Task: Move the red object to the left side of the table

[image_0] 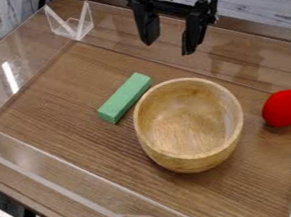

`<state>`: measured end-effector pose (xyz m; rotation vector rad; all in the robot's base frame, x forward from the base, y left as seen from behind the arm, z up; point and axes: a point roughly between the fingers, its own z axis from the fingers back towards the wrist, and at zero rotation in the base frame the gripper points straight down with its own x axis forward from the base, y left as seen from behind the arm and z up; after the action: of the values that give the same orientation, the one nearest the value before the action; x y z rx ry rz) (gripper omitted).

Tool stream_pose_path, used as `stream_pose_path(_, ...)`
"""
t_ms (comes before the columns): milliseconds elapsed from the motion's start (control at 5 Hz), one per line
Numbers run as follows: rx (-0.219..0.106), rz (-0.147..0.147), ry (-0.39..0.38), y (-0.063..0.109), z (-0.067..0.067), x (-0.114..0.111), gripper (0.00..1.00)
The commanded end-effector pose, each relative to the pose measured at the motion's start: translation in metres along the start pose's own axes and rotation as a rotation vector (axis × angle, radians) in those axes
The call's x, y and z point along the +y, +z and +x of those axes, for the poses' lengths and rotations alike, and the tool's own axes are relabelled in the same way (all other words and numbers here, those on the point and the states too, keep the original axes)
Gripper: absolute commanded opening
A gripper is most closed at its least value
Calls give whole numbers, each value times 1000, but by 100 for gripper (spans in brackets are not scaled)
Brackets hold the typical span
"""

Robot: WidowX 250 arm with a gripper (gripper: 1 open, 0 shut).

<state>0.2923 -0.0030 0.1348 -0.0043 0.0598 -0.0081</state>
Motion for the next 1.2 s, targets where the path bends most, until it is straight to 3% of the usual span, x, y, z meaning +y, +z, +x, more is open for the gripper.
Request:
stream_pose_path(0, 34, -9, -3, -12, -2, -3, 100)
stream_pose_path(600, 5, 25, -366, -22, 33, -139, 100)
stream_pose_path(1000, 37, 41, -463, -54, 47, -154, 100)
